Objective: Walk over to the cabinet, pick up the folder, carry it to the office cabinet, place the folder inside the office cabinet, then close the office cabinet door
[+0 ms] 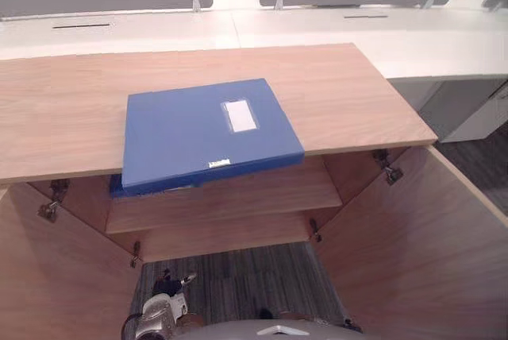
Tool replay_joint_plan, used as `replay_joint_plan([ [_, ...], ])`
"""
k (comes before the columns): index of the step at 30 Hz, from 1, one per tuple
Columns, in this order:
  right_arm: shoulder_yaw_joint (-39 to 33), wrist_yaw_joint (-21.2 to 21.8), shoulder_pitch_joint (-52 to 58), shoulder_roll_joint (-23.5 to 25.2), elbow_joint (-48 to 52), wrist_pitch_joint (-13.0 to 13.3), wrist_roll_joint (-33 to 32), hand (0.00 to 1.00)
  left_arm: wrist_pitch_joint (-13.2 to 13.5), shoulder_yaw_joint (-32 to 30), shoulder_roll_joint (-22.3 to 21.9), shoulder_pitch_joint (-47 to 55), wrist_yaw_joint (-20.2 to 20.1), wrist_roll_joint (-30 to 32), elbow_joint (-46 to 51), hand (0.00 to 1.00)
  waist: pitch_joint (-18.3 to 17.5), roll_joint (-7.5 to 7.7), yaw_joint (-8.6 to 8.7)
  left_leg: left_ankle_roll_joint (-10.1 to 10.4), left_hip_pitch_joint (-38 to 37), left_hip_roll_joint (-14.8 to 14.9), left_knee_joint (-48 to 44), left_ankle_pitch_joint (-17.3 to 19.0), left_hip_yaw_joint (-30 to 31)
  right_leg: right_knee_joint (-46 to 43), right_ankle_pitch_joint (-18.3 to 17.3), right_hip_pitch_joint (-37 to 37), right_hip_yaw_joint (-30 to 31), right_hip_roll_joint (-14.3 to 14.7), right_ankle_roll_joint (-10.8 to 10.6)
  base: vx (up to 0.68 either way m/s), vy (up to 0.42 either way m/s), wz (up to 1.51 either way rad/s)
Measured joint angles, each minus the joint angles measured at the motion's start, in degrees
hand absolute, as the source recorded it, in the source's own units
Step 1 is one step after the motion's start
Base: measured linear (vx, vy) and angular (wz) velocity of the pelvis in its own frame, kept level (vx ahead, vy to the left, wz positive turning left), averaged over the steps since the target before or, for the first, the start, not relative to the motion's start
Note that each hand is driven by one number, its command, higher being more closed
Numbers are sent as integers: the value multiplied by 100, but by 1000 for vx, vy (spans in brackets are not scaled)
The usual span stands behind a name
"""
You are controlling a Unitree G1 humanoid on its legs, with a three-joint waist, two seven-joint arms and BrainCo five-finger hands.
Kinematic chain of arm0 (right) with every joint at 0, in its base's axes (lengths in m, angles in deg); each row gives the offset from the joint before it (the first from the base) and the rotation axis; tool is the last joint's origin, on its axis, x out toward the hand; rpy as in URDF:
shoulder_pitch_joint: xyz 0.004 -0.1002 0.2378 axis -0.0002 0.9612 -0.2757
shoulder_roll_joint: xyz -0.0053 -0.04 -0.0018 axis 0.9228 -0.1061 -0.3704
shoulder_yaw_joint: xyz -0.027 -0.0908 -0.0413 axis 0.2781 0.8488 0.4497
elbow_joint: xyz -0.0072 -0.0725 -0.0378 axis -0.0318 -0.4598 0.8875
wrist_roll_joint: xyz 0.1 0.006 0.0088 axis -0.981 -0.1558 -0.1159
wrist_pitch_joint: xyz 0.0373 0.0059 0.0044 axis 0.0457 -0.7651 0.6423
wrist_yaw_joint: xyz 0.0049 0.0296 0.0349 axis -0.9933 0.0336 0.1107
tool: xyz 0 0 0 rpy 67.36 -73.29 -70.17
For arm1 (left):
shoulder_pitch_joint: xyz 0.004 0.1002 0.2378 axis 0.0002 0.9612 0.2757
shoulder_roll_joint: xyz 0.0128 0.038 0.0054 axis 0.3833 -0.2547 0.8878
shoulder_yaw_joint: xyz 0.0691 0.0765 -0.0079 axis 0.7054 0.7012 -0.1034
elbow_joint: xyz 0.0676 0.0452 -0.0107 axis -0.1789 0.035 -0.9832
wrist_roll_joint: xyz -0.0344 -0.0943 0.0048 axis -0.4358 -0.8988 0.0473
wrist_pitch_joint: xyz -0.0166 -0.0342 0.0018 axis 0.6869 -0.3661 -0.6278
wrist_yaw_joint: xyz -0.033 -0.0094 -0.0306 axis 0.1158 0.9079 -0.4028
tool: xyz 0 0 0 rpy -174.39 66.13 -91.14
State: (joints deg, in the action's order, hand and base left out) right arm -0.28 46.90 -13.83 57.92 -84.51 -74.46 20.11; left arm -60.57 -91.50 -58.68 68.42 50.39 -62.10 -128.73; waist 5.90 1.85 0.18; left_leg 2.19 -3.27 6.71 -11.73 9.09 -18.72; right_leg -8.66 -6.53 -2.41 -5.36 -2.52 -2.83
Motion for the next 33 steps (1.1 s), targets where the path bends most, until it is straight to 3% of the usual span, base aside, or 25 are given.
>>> replay_joint_plan([
  [7, -165, 6, -43, -44, -179, 7, 6, 0, 1, 546, 165, 37, 4, 0, -130, 0, -23, -46, 2, -124, -390, -260, 589, -268, 160, 437, 230, -361, -1, -44, 2, 19, 44, 5],
  [12, -102, -2, -129, -205, -262, 17, 5, 0, 33, 1088, 253, 115, 132, 8, -28, 0, 12, -212, 21, -181, -602, -359, 1092, -565, 472, 593, 359, -452, -32, -22, 8, -103, -22, 7],
  [14, -72, -12, -184, -213, -258, 41, -1, 0, 65, 1208, 255, 289, 184, 3, 262, 0, 25, -201, 22, -186, -637, -378, 1228, -678, 562, 640, 402, -445, -63, -25, 3, -160, -29, 14],
  [19, 176, -54, -103, -218, -158, 122, -8, 0, 160, 1614, 315, 1032, 298, -62, 2090, 0, 35, -173, -23, -135, -612, -422, 1493, -801, 838, 735, 424, -441, -121, -58, -33, -134, -13, 13],
  [25, 424, -41, 32, -227, 68, 179, -9, 0, 558, 2116, 467, 1807, 237, -307, 4573, 0, -11, -157, -56, -136, -578, -511, 1653, -807, 1101, 736, 423, -372, -12, -46, -46, -30, -1, 7],
  [33, 570, -42, 172, -232, 259, 185, 4, 0, 861, 2187, 480, 1951, 267, -344, 6054, 0, -75, -150, -146, -205, -771, -528, 1618, -915, 1279, 651, 344, -658, -167, -64, -68, 81, 4, 10],
])
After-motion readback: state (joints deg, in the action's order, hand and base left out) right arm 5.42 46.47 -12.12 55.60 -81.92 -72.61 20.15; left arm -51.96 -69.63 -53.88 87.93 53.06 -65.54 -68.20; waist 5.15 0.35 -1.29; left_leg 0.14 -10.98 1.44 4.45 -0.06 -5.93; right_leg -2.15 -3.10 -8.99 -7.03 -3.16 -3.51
